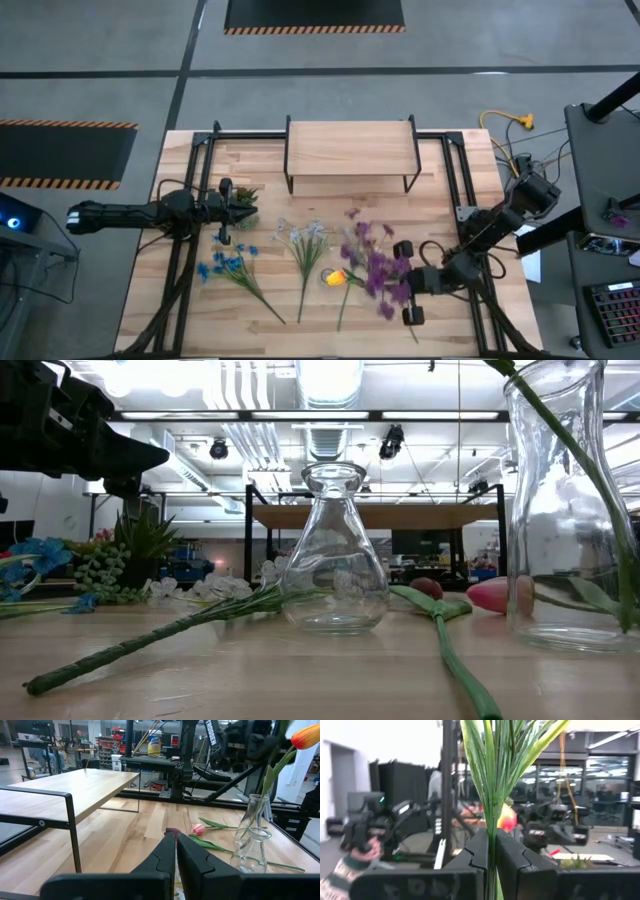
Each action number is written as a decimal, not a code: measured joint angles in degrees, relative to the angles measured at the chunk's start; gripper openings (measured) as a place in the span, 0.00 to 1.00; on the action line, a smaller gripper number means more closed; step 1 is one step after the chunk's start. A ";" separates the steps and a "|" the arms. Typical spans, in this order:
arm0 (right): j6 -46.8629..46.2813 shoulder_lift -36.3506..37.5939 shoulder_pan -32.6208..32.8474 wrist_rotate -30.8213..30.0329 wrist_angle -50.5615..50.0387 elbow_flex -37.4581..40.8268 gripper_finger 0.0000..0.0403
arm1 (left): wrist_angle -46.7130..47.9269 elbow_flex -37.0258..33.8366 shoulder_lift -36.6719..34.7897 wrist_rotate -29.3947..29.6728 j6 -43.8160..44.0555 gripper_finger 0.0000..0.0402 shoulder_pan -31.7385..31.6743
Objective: Pick and place flowers into a vace then onto a shelf
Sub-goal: Put the violet flower into the right transparent vase, then put the pink tulip into the right transparent vase
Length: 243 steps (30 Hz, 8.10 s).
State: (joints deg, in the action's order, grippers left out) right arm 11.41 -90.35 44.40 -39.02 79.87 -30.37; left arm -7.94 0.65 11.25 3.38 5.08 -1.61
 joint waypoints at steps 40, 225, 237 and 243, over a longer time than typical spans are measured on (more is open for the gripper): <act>-1.89 -10.27 0.22 -0.83 -2.02 2.75 0.03 | 0.00 0.00 -0.02 -0.01 0.00 0.00 0.01; -92.44 8.73 2.61 0.81 -124.34 -16.13 0.03 | 0.68 -0.04 0.11 0.00 0.00 0.00 0.02; -80.65 20.94 2.60 -14.07 -122.49 -15.11 0.03 | 0.66 -0.04 0.11 -0.02 -0.02 0.00 0.00; -70.11 25.87 2.60 -16.66 -115.80 -14.97 0.03 | 0.66 -0.04 0.11 0.00 0.00 0.00 0.00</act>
State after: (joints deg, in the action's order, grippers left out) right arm -58.70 -64.49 47.00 -55.68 -35.93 -45.34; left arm -7.29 0.60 11.35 3.38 5.08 -1.61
